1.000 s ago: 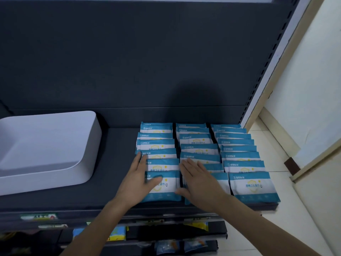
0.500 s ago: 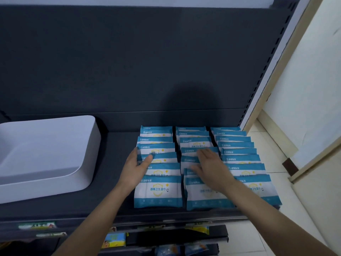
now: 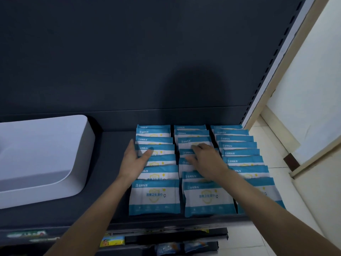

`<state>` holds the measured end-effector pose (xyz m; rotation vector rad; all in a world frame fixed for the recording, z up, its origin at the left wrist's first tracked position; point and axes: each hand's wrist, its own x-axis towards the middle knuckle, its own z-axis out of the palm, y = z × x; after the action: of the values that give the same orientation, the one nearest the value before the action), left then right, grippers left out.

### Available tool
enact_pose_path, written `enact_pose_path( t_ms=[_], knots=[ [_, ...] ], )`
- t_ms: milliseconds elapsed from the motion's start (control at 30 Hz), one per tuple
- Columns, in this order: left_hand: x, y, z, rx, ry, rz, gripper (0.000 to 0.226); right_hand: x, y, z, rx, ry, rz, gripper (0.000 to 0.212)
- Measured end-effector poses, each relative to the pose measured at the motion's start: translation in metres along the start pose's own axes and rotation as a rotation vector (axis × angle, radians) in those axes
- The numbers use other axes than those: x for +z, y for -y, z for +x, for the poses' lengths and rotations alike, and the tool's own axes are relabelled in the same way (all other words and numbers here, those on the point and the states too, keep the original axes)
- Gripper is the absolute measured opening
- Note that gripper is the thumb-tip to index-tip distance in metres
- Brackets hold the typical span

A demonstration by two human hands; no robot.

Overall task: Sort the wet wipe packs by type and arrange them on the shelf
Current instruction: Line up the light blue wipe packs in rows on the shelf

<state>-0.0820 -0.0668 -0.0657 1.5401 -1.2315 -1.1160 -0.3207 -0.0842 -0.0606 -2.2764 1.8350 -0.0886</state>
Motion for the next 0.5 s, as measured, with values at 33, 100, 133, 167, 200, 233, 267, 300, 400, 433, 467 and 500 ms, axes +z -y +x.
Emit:
enact_pose_path(
  t_ms=[33,100,133,167,200,233,267,300,400,433,467,500],
  knots=[
    [0.0,-0.001,0.003,-0.006,-0.017,-0.012,0.055,-0.001,0.0,0.003,-0.013,-0.006,0.019,0.055],
    [-0.002,-0.003,0.009,-0.025,-0.025,-0.016,0.062,0.0,0.001,0.007,-0.044,0.002,0.043,0.053],
    [-0.002,-0.009,0.01,-0.028,-0.018,-0.017,0.062,0.001,0.003,0.009,-0.058,0.007,0.052,0.052],
    [-0.002,-0.009,0.016,-0.027,-0.013,-0.022,0.061,0.002,0.007,0.011,-0.077,0.006,0.069,0.052],
    [-0.003,-0.006,0.026,-0.027,-0.008,-0.032,0.062,0.002,0.011,0.013,-0.094,0.004,0.088,0.052],
    [-0.004,-0.006,0.034,-0.025,0.001,-0.045,0.066,0.002,0.016,0.016,-0.115,0.003,0.101,0.054],
    [-0.005,-0.006,0.042,-0.036,0.012,-0.065,0.073,0.002,0.021,0.02,-0.137,0.01,0.098,0.056],
    [-0.005,-0.007,0.046,-0.055,0.016,-0.087,0.078,0.003,0.026,0.023,-0.158,0.028,0.085,0.059],
    [-0.005,0.001,0.05,-0.052,0.022,-0.098,0.059,0.009,0.036,0.032,-0.176,0.097,0.02,0.069],
    [-0.004,0.006,0.05,-0.047,0.027,-0.088,0.053,0.012,0.038,0.033,-0.174,0.106,-0.006,0.071],
    [-0.003,0.009,0.05,-0.049,0.029,-0.089,0.052,0.016,0.039,0.033,-0.169,0.115,-0.032,0.073],
    [-0.002,0.009,0.05,-0.056,0.034,-0.104,0.054,0.018,0.039,0.033,-0.163,0.122,-0.053,0.074]
  ],
)
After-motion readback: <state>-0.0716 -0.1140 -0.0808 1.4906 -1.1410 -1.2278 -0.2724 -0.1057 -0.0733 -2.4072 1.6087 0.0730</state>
